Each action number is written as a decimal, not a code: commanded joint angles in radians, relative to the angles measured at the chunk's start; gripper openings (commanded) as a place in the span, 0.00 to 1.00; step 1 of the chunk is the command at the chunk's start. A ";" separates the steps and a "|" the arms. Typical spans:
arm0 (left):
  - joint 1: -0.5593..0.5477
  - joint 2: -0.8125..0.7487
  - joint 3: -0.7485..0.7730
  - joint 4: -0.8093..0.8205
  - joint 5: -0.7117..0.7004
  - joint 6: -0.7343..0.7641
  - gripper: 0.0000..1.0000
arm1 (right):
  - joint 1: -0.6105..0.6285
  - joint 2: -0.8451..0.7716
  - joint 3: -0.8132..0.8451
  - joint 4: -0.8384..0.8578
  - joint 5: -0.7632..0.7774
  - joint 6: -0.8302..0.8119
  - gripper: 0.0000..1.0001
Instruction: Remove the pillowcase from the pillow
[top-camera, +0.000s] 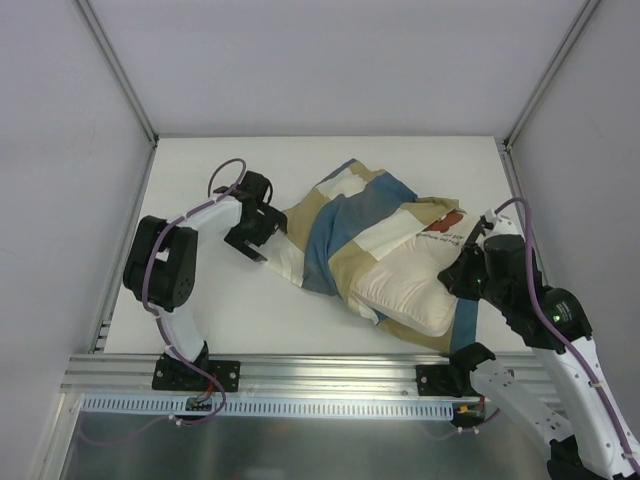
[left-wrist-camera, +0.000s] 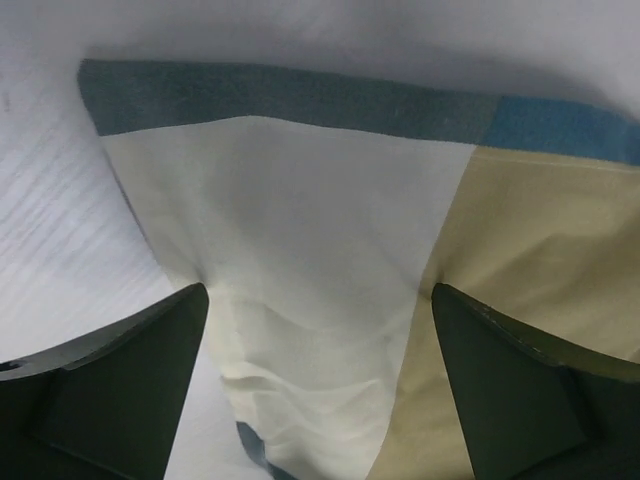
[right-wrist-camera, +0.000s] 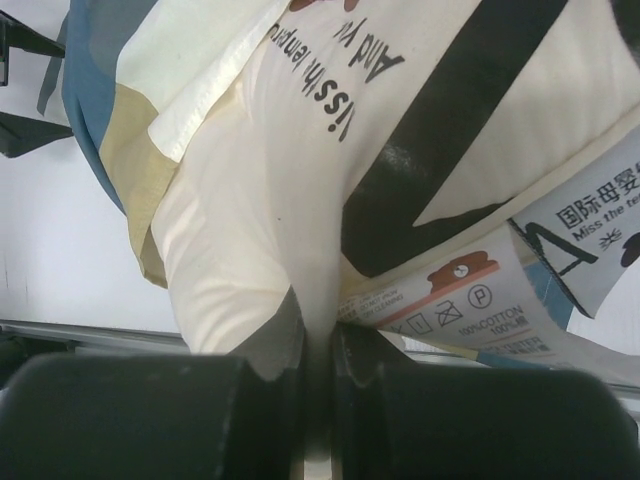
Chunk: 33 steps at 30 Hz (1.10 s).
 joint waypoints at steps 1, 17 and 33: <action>-0.017 0.061 0.076 -0.035 -0.042 -0.090 0.92 | -0.007 -0.018 0.006 0.139 -0.041 0.025 0.01; 0.328 -0.334 -0.105 -0.116 -0.188 0.123 0.00 | -0.013 -0.061 0.031 0.080 0.113 0.010 0.01; 0.980 -0.655 -0.020 -0.229 -0.042 0.438 0.00 | -0.028 -0.110 0.180 0.014 0.278 -0.001 0.01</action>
